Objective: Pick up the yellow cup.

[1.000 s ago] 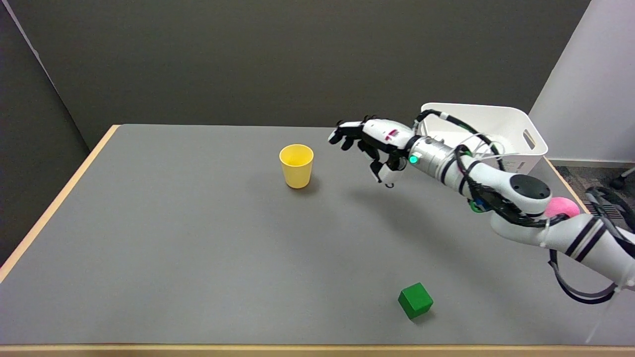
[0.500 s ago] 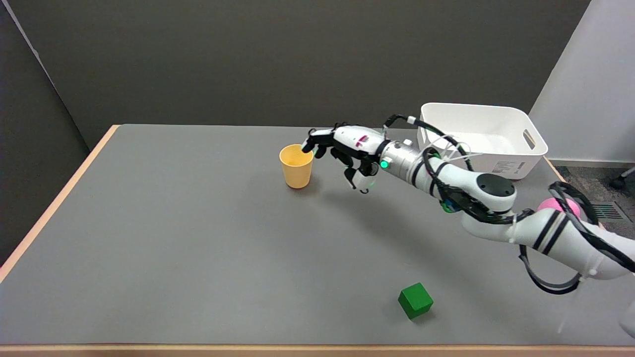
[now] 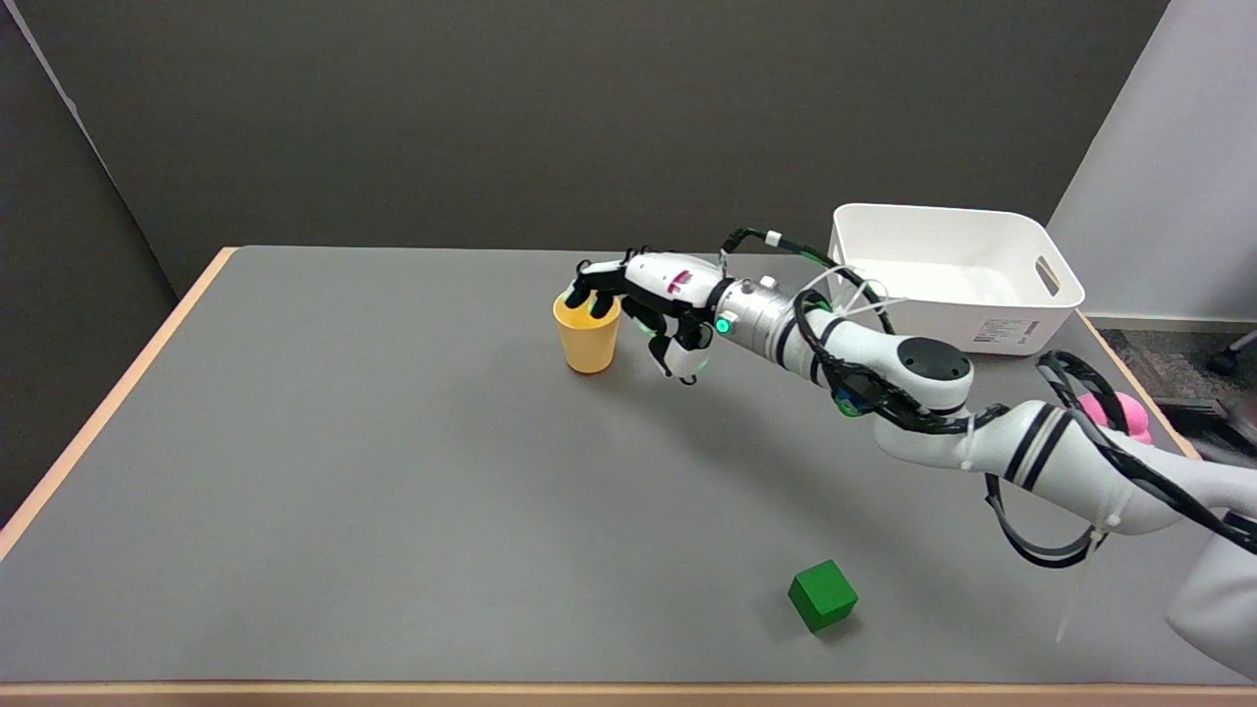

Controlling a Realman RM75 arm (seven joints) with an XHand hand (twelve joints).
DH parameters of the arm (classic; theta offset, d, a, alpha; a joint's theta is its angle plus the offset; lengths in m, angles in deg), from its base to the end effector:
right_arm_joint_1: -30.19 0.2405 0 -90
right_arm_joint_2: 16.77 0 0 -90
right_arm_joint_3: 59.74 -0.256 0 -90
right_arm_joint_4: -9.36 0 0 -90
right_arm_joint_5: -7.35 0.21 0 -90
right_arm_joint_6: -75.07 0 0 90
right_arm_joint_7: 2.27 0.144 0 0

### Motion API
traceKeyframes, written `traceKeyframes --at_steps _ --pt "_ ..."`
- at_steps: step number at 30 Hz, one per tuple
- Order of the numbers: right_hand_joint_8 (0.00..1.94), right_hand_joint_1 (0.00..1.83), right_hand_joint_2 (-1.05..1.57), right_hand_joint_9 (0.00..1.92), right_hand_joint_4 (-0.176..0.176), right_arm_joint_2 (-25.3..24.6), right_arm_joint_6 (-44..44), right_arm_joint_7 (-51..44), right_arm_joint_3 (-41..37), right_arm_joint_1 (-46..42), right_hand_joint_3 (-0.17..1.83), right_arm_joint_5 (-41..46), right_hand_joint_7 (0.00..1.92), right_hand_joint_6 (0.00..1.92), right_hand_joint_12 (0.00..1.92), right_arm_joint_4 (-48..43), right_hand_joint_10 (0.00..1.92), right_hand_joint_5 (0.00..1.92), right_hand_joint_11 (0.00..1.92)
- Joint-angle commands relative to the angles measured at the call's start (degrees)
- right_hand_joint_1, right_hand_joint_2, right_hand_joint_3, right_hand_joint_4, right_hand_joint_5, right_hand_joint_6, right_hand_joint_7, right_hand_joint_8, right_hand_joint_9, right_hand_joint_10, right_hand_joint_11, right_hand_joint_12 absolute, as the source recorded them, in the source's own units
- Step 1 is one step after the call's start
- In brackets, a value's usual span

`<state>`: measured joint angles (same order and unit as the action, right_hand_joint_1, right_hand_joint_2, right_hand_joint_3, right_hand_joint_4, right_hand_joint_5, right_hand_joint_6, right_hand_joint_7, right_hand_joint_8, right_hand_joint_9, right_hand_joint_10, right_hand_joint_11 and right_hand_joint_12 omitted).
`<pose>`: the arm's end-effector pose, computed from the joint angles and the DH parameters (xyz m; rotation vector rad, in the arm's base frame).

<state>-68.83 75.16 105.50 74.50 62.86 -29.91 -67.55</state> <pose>-0.2143 -0.4308 0.2573 1.9301 -0.4518 0.1207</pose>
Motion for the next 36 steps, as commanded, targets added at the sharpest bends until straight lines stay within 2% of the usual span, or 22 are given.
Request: traceKeyframes --at_steps 1,15,21,28,36 --pt "0.55 1.83 0.45 0.95 0.082 -3.49 1.03 -0.09 1.82 3.7 1.26 -0.06 0.57 0.59 1.6 5.07 1.92 0.39 0.91" --pt "0.55 1.83 0.45 0.94 0.082 -2.93 -0.49 -0.09 -4.37 3.87 1.26 -4.19 0.56 0.59 1.6 7.48 1.92 0.39 0.91" --pt "0.54 1.83 0.45 0.95 0.082 -3.33 -0.49 -0.09 -2.78 5.35 1.26 -3.8 0.56 0.59 1.6 12.56 1.92 0.39 0.91" --pt "0.53 1.83 0.45 0.95 0.084 -3.6 -0.49 -0.09 0.18 5.86 1.26 -3.71 0.55 0.59 1.6 14.98 1.92 0.39 0.91" --pt "0.52 1.83 0.45 0.95 0.087 -3.97 -0.49 -0.09 -0.05 5.08 1.26 -3.63 0.55 0.59 1.59 16.5 1.92 0.39 0.91"
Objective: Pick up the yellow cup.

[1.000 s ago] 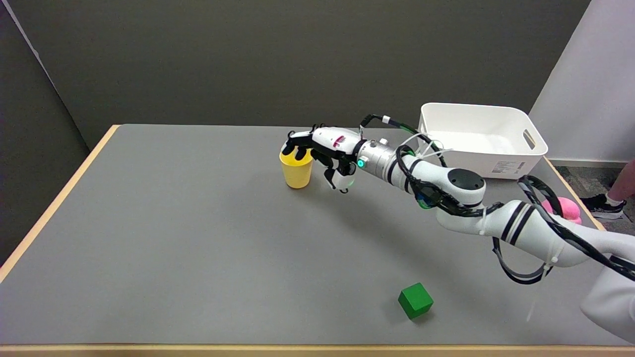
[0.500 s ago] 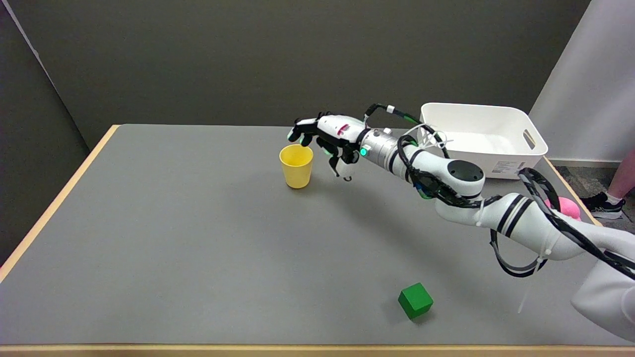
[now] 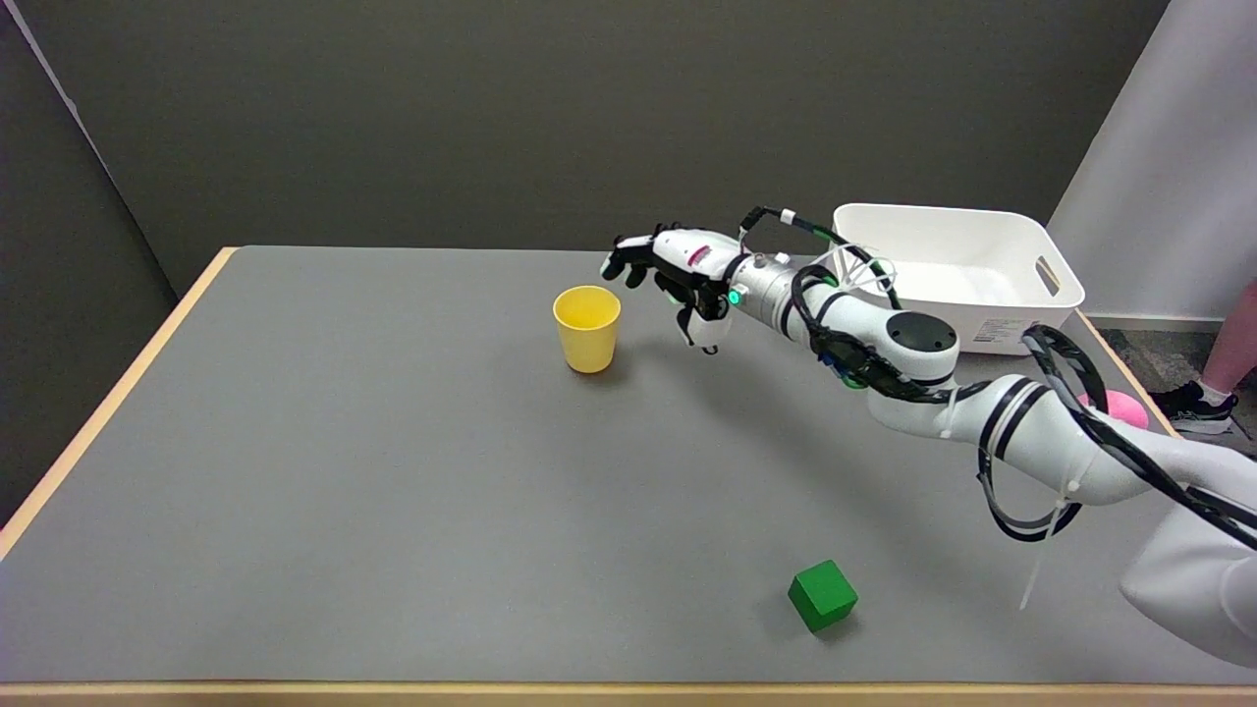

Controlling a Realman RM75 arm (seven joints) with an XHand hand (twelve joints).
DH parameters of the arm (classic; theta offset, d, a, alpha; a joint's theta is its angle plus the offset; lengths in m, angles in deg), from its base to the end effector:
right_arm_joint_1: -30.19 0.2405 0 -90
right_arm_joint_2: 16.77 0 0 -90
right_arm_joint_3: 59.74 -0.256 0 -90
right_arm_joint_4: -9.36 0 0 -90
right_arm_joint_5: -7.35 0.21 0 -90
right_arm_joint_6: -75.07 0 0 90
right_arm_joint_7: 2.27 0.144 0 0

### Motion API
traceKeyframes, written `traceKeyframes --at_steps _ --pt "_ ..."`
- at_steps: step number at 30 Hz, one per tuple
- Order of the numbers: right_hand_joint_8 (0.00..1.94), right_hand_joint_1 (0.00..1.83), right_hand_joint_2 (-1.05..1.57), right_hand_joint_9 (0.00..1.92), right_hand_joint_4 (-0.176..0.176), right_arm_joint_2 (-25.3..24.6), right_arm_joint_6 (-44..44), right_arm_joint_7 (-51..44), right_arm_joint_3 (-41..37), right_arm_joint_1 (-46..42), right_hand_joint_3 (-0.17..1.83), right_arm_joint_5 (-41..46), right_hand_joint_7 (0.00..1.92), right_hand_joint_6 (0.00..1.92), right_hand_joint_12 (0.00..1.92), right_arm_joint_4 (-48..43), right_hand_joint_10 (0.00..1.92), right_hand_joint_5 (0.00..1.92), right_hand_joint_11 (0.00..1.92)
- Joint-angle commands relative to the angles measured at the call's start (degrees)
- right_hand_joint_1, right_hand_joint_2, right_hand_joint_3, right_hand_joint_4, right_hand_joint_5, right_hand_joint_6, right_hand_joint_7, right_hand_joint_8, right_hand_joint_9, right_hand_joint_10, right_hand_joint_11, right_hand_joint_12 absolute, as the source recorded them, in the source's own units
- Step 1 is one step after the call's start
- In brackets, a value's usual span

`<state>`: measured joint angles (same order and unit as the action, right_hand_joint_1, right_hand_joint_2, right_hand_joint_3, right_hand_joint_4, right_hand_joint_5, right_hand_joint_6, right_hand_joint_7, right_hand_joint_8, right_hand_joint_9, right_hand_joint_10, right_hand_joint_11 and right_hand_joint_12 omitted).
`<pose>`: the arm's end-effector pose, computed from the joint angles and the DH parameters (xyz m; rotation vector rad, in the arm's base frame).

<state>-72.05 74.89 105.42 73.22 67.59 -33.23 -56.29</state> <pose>-0.2186 -0.4643 0.2892 1.8055 -0.3925 0.0873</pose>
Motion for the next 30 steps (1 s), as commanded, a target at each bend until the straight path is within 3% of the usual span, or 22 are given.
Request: traceKeyframes --at_steps 1,30 --pt "0.52 1.83 0.45 0.95 0.087 -0.72 -0.22 0.0 1.2 0.25 1.26 -0.31 0.54 0.59 1.59 5.15 1.92 0.39 0.91" --pt "0.52 1.83 0.45 0.95 0.087 1.24 -0.22 0.0 -2.55 -5.18 1.26 -0.79 0.54 0.59 1.6 -5.26 1.92 0.39 0.91"
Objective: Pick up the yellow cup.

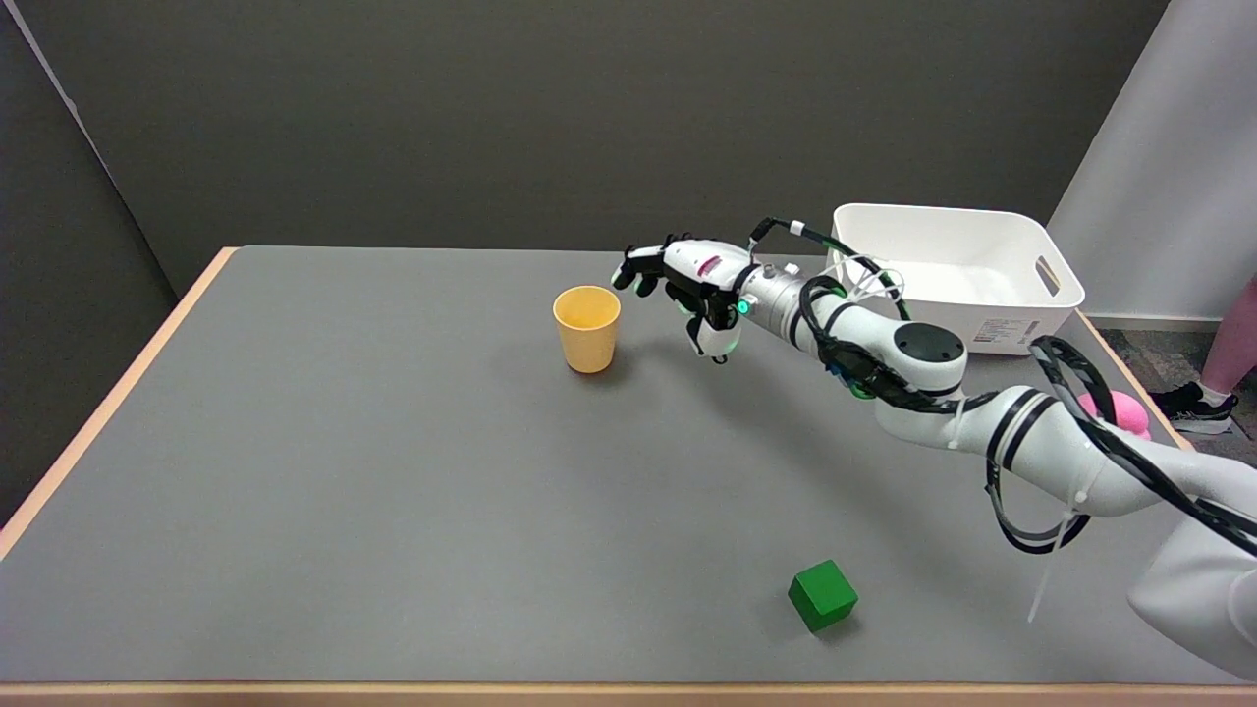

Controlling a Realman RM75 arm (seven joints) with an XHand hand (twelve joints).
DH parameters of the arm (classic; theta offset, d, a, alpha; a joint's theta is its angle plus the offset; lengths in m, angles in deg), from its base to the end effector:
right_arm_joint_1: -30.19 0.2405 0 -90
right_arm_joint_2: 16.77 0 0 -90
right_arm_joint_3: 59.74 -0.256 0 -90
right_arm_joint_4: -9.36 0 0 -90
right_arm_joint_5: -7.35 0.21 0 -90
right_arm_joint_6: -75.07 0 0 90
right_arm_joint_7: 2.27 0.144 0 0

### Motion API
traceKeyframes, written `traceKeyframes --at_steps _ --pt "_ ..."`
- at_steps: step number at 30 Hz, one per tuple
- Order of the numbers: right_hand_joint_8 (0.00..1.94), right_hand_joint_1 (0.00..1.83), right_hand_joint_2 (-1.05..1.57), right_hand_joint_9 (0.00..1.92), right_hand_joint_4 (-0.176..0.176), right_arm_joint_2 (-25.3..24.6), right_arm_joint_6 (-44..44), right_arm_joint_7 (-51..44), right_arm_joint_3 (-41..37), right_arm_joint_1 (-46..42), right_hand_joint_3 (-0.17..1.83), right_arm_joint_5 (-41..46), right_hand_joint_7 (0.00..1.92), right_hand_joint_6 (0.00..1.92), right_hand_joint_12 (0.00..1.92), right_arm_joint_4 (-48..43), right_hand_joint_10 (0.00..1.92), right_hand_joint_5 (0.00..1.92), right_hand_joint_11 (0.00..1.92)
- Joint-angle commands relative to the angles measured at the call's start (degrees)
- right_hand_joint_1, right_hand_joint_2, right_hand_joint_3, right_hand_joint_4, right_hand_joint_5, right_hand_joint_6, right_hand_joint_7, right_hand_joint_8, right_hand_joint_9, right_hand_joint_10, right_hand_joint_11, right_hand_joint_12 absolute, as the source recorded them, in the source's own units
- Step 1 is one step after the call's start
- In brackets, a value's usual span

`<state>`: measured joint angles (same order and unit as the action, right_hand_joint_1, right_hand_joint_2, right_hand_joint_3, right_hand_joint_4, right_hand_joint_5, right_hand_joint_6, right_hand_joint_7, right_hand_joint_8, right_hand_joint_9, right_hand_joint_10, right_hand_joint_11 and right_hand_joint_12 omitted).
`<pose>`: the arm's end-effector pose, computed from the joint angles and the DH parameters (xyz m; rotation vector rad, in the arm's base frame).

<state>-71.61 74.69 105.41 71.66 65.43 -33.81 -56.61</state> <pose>-0.2278 -0.4581 0.2971 1.7821 -0.4033 0.0785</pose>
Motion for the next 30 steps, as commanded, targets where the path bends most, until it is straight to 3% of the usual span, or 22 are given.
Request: traceKeyframes --at_steps 1,30 --pt "0.52 1.83 0.45 0.95 0.087 0.8 -0.02 0.0 -0.86 -3.12 1.26 -0.18 0.54 0.59 1.6 -5.03 1.92 0.39 0.91" --pt "0.52 1.83 0.45 0.95 0.086 0.25 -0.66 0.0 0.61 -3.33 1.26 0.19 0.54 0.59 1.6 -5.49 1.92 0.39 0.91"
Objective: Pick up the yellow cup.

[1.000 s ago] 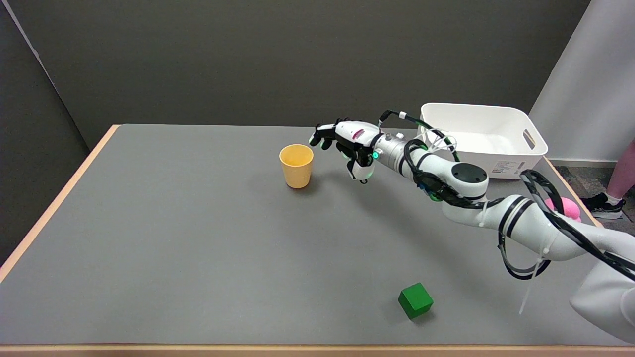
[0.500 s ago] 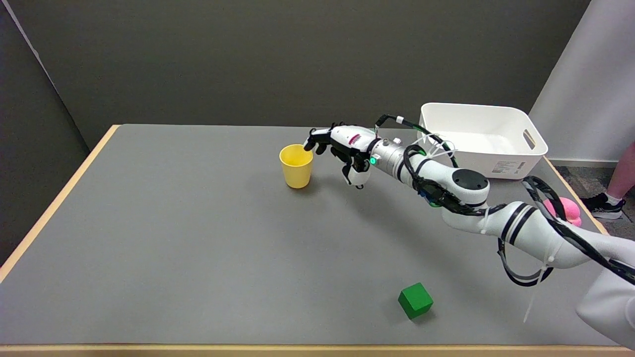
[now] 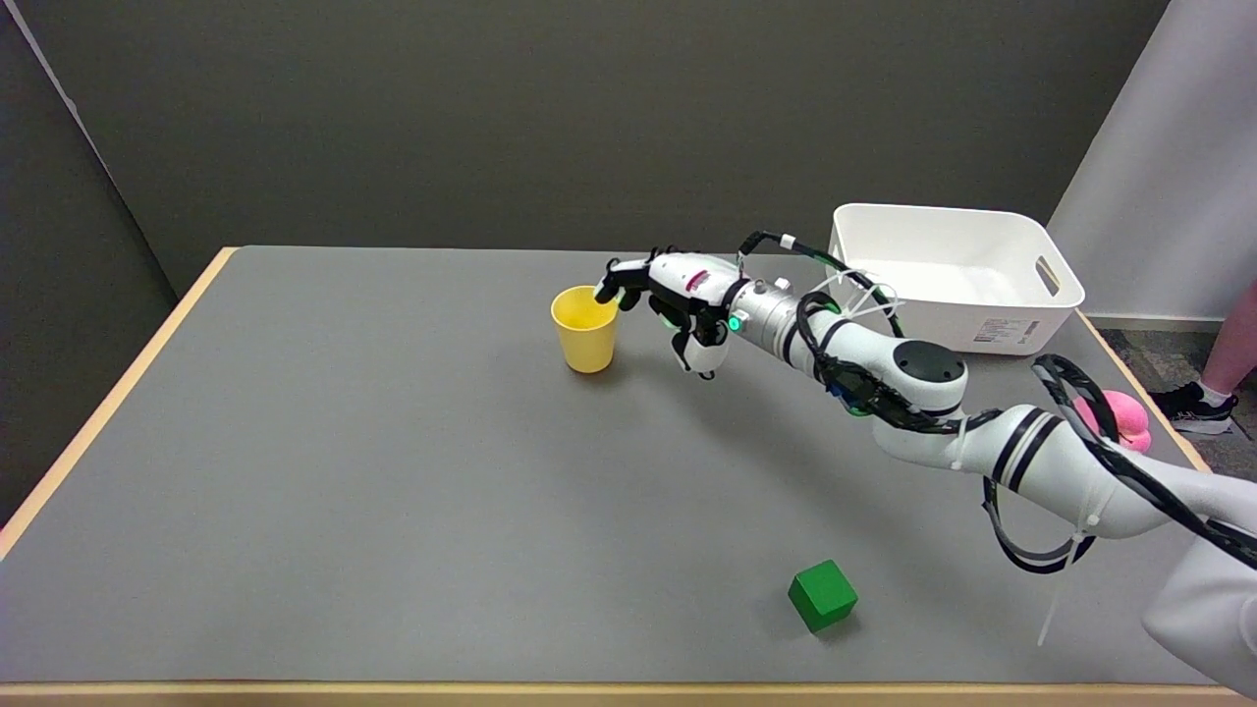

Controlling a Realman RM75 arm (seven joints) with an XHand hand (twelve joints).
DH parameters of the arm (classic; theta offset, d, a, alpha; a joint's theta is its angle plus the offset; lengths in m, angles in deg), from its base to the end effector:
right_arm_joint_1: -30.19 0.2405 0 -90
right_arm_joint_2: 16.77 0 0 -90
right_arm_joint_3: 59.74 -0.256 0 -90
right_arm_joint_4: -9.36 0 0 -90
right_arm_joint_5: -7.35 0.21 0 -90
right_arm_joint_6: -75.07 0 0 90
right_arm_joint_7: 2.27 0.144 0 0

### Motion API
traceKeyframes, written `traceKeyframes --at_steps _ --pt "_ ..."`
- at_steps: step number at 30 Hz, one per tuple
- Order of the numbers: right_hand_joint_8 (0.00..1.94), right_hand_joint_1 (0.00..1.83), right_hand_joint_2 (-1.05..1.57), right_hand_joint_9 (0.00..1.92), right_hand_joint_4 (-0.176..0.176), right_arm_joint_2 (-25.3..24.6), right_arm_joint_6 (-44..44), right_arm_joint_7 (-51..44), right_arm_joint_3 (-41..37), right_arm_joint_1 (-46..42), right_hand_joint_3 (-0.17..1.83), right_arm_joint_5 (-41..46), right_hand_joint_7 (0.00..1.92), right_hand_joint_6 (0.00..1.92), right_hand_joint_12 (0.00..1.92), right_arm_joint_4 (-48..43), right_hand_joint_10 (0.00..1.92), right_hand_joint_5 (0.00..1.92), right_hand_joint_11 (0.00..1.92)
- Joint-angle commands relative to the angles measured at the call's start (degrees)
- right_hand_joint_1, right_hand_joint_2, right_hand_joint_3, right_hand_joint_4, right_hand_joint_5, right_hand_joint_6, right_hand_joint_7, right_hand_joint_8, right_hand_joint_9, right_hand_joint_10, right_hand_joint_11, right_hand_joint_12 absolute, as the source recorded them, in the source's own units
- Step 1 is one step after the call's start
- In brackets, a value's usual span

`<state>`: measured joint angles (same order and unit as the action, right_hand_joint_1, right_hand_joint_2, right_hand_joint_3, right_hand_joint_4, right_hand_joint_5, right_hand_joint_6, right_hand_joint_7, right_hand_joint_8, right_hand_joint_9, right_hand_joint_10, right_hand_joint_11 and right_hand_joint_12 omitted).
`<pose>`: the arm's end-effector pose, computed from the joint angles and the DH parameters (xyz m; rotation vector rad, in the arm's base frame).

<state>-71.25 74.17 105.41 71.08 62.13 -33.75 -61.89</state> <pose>-0.2293 -0.4425 0.2791 1.8305 -0.4236 0.0973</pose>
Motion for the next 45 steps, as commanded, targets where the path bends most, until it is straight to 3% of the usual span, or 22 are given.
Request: traceKeyframes --at_steps 1,28,31,36,45 --pt "0.52 1.83 0.45 0.95 0.086 -0.15 -0.15 0.0 1.33 0.01 1.26 0.17 0.54 0.59 1.6 -0.04 1.92 0.39 0.91" --pt "0.52 1.83 0.45 0.95 0.086 -1.09 -2.27 -0.22 3.63 0.14 1.26 2.51 0.54 0.6 1.6 4.27 1.92 0.39 0.91" --pt "0.52 1.83 0.45 0.95 0.065 -1.15 -2.38 -2.02 3.77 0.47 1.26 2.45 0.54 0.61 1.59 3.48 1.92 0.4 0.91" --pt "0.48 1.83 0.45 0.96 -0.03 -1.15 -2.24 -2.75 3.77 0.81 1.26 2.45 0.54 0.61 1.59 2.37 1.92 0.42 0.91" --pt "0.47 1.83 0.45 0.96 -0.129 -1.23 -1.9 -5.59 4.01 1.05 1.26 2.37 0.55 0.62 1.6 1.65 1.92 0.42 0.91"
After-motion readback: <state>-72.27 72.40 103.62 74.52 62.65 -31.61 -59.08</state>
